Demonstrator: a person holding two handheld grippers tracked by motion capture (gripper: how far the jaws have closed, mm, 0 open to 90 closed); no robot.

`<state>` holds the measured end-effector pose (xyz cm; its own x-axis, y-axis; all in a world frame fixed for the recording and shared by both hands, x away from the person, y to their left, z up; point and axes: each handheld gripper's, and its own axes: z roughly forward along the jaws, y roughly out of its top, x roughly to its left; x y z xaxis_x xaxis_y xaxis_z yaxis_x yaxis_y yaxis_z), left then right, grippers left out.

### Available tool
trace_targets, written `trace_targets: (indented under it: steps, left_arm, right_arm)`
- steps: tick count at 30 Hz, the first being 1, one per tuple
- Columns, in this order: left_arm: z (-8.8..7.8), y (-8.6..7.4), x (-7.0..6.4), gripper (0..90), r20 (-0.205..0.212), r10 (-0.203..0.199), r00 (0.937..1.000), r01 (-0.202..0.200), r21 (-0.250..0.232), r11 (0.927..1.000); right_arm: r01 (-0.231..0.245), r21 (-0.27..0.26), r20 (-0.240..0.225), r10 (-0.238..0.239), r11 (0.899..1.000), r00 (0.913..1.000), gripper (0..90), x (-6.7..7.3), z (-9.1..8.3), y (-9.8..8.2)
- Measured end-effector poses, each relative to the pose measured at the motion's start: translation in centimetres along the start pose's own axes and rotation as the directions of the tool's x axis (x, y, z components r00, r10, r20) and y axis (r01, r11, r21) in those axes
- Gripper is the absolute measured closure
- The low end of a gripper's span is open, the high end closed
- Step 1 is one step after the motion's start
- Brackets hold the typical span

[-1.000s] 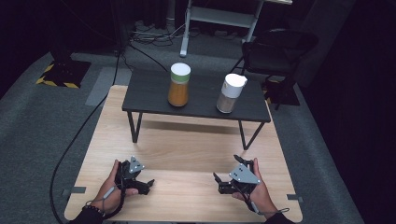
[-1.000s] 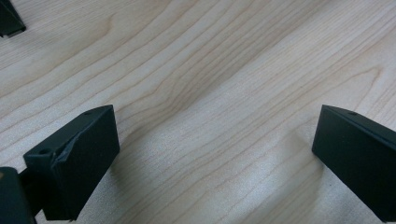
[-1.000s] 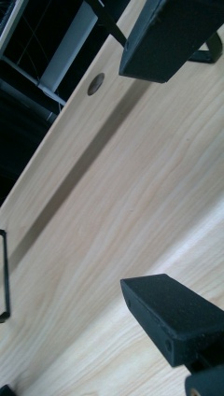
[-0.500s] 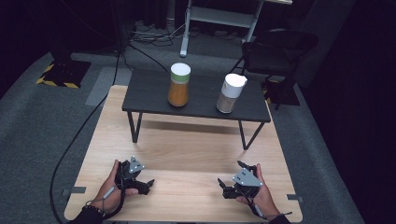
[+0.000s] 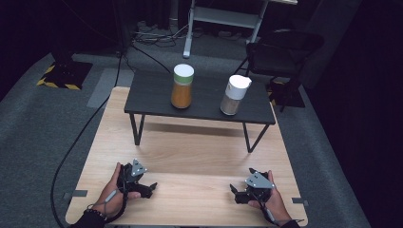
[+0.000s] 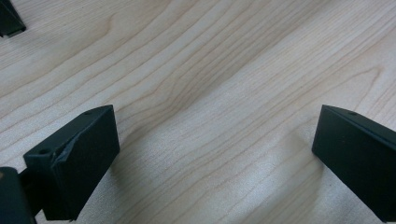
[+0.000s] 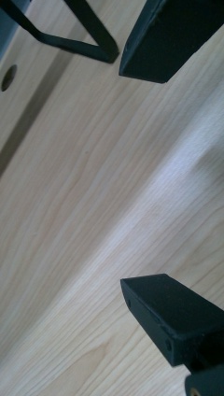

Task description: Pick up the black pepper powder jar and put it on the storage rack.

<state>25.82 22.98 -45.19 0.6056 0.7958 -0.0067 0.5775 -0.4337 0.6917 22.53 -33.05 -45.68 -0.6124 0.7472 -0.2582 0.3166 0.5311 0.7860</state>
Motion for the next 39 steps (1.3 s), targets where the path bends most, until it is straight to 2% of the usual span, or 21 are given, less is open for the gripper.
trace_targets:
  steps: [3, 7, 14, 21, 27, 32, 39]
  left_arm:
    - [0.0, 0.0, 0.0, 0.8, 0.000, 0.000, 1.0000, 0.000, 0.000, 1.0000]
    - [0.0, 0.0, 0.0, 0.7, 0.000, 0.000, 1.0000, 0.000, 0.000, 1.0000]
    - [0.0, 0.0, 0.0, 0.8, 0.000, 0.000, 1.0000, 0.000, 0.000, 1.0000]
    - [0.0, 0.0, 0.0, 0.8, 0.001, 0.001, 1.0000, -0.001, 0.000, 1.0000]
    - [0.0, 0.1, 0.1, 0.7, 0.003, 0.005, 1.0000, -0.005, 0.000, 1.0000]
    - [0.1, 0.1, 0.1, 0.7, 0.006, 0.003, 1.0000, -0.003, 0.001, 1.0000]
    - [0.1, 0.1, 0.1, 0.8, 0.007, 0.004, 1.0000, -0.004, 0.001, 1.0000]
  right_arm:
    - [-0.033, 0.016, -0.028, 0.034, 0.999, 0.9990, 1.7, -0.8, 0.0, -0.2]
    - [-0.062, 0.035, -0.036, 0.064, 0.997, 0.9973, 1.7, -1.5, 0.2, -0.4]
    - [-0.100, 0.078, -0.030, 0.103, 0.992, 0.9943, 1.8, -2.4, 0.5, -0.5]
    - [-0.115, 0.110, -0.013, 0.117, 0.987, 0.9931, 1.5, -3.1, 0.7, -0.4]
    - [-0.176, 0.140, -0.034, 0.182, 0.974, 0.9827, 0.5, -4.6, 0.8, -0.5]
    - [-0.236, 0.171, -0.061, 0.249, 0.957, 0.9665, 0.4, -6.0, 1.0, -0.5]
    - [-0.239, 0.171, -0.061, 0.252, 0.956, 0.9657, 0.1, -6.1, 1.0, -0.5]
